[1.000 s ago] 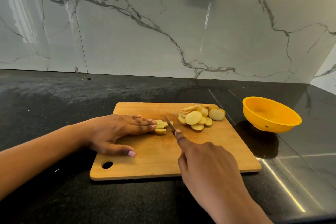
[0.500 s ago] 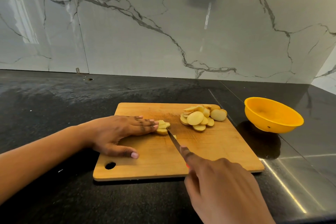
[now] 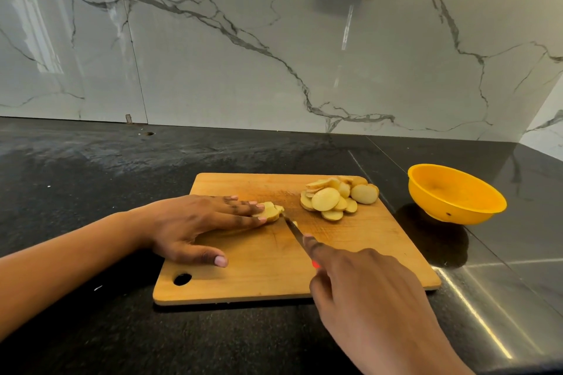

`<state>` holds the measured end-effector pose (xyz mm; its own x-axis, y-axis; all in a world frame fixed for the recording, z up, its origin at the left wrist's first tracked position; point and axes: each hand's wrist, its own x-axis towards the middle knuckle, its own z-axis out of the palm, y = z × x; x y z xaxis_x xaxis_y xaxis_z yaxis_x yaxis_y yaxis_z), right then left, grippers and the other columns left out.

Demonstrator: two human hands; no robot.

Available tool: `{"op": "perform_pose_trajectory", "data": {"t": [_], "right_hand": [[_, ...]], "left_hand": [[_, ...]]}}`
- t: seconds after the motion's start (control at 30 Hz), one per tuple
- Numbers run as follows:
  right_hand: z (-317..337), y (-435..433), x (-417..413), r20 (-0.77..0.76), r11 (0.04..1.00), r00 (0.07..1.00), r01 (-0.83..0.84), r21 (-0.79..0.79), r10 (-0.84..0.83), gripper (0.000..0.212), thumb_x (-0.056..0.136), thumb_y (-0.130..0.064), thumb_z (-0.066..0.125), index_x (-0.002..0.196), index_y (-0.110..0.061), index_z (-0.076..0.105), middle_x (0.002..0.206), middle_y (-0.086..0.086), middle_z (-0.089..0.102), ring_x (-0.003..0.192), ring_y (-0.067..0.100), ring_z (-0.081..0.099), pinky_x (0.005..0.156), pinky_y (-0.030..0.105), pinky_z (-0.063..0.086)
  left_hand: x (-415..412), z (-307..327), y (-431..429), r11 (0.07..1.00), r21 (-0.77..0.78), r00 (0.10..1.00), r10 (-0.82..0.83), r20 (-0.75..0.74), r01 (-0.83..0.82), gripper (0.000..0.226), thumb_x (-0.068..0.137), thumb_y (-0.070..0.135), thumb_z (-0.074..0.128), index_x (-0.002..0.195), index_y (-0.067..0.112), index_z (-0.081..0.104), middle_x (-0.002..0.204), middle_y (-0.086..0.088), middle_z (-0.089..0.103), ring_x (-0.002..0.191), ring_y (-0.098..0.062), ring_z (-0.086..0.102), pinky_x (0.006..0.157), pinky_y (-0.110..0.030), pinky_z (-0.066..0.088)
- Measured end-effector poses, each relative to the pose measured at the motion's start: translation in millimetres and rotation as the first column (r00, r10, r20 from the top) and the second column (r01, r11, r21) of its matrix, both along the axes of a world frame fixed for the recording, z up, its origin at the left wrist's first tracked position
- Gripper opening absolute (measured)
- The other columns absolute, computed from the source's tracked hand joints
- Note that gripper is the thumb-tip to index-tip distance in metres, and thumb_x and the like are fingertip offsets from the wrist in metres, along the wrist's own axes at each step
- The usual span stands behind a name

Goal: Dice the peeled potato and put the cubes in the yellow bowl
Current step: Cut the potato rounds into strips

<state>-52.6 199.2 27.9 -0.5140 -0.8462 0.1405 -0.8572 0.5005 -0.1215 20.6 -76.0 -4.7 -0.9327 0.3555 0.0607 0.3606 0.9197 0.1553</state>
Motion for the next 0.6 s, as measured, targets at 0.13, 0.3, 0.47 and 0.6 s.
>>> {"op": "perform_pose_trajectory", "data": {"t": [0.13,0.3,0.47,0.6], "right_hand": [[-5,-16,-6,-0.052,0.996,0.999,0.001,-0.086,-0.005,0.052,0.101,-0.041,0.029,0.15,-0.04,0.01,0.092,-0.009,0.053,0.082,0.012,0.05,0.063,0.027,0.04],[-17,-38,-10,-0.076,0.996,0.997,-0.016,-0.091,0.01,0.051,0.102,-0.037,0.029,0.15,-0.035,0.015,0.102,-0.005,0.059,0.084,0.015,0.049,0.066,0.029,0.039],[-22,-46,-12,-0.112,0.999,0.993,-0.027,-0.021,0.025,0.05,0.103,-0.032,0.03,0.151,-0.029,0.016,0.104,-0.002,0.058,0.083,0.017,0.047,0.057,0.028,0.034],[-21,-63,-17,-0.138,0.997,0.988,-0.064,0.045,0.07,0.045,0.103,-0.023,0.036,0.147,-0.02,0.029,0.109,0.001,0.059,0.091,0.02,0.055,0.048,0.024,0.023]], "left_hand": [[0,1,0,1.0,-0.004,1.0,-0.001,-0.011,0.001,0.072,0.091,0.065,0.031,0.15,0.024,0.023,0.157,0.003,0.018,0.144,-0.008,0.014,0.118,-0.027,0.008],[-1,1,0,1.0,-0.011,1.0,0.006,0.002,-0.006,0.072,0.091,0.063,0.034,0.15,0.025,0.02,0.157,0.004,0.017,0.144,-0.006,0.012,0.118,-0.026,0.008],[-1,1,0,1.0,-0.024,1.0,0.008,0.005,-0.008,0.072,0.091,0.064,0.034,0.15,0.027,0.019,0.157,0.007,0.016,0.144,-0.005,0.012,0.118,-0.027,0.008],[-1,1,1,1.0,-0.024,1.0,0.009,-0.005,-0.009,0.07,0.091,0.062,0.037,0.15,0.028,0.019,0.157,0.008,0.016,0.144,-0.003,0.012,0.117,-0.022,0.006]]}}
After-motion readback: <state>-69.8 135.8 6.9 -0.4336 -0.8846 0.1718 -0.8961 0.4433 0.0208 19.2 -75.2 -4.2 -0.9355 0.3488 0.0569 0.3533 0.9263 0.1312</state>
